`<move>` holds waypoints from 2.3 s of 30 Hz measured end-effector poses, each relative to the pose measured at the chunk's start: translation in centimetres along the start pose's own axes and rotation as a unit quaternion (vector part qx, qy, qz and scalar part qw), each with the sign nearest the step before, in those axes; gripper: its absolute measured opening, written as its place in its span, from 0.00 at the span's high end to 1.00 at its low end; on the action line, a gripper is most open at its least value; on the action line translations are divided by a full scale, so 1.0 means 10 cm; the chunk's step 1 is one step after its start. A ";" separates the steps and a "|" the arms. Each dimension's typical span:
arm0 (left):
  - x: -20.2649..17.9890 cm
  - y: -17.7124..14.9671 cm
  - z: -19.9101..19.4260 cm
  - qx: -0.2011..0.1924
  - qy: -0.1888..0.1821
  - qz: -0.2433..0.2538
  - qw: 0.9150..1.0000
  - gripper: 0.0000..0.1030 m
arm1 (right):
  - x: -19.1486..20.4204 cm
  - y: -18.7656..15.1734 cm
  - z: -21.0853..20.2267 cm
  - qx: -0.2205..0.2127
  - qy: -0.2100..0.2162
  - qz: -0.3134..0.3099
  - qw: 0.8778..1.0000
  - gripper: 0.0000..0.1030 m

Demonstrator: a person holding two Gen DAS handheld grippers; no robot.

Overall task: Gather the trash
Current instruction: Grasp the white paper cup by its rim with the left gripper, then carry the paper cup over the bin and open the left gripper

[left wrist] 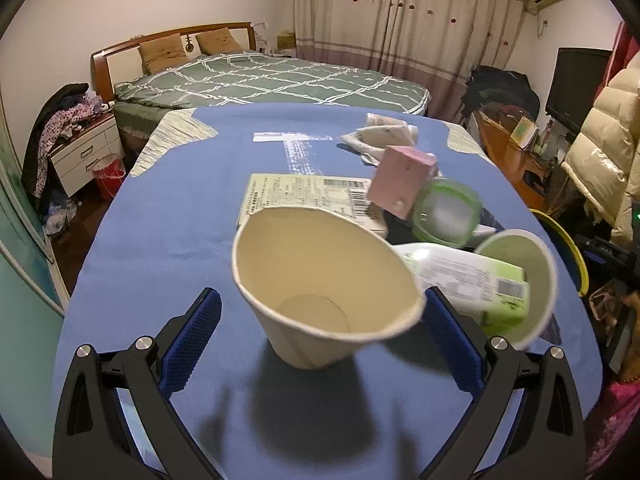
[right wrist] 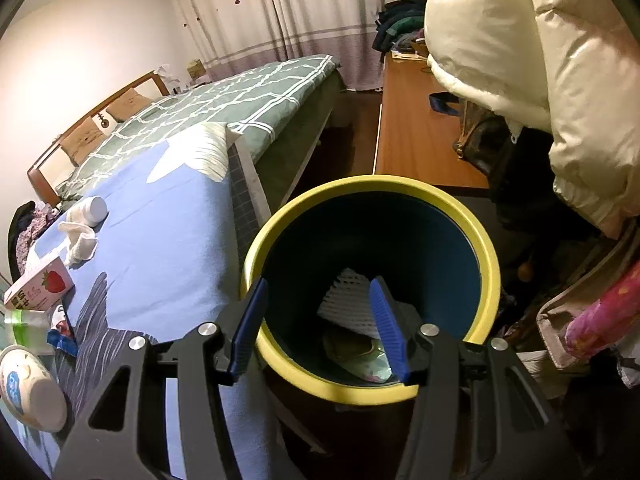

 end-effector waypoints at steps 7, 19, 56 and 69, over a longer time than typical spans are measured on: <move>0.04 0.09 0.14 -0.011 -0.018 0.012 1.000 0.09 | 0.03 -0.01 0.02 0.005 0.007 -0.002 1.000 0.50; -0.09 0.16 -0.05 -0.012 -0.007 0.029 0.999 0.36 | 0.08 -0.04 -0.06 -0.002 0.018 -0.007 1.000 0.50; -4.31 0.89 0.65 0.037 -0.206 0.186 0.960 0.33 | -0.93 -0.38 -0.70 -0.042 -0.045 0.008 0.998 0.50; -4.29 0.89 0.61 0.039 -0.198 0.178 0.963 0.11 | -0.94 -0.46 -0.74 -0.033 -0.047 0.012 0.998 0.50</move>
Point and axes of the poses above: each gripper's, at about its wrist camera, not at the fingertips, and z roughly the way its jaws point, x to its left, y to its top, the point moved 2 cm from there along z, roughly the way its jaws point, and after that the axes turned 3 degrees about y, right-handed, at the moved point
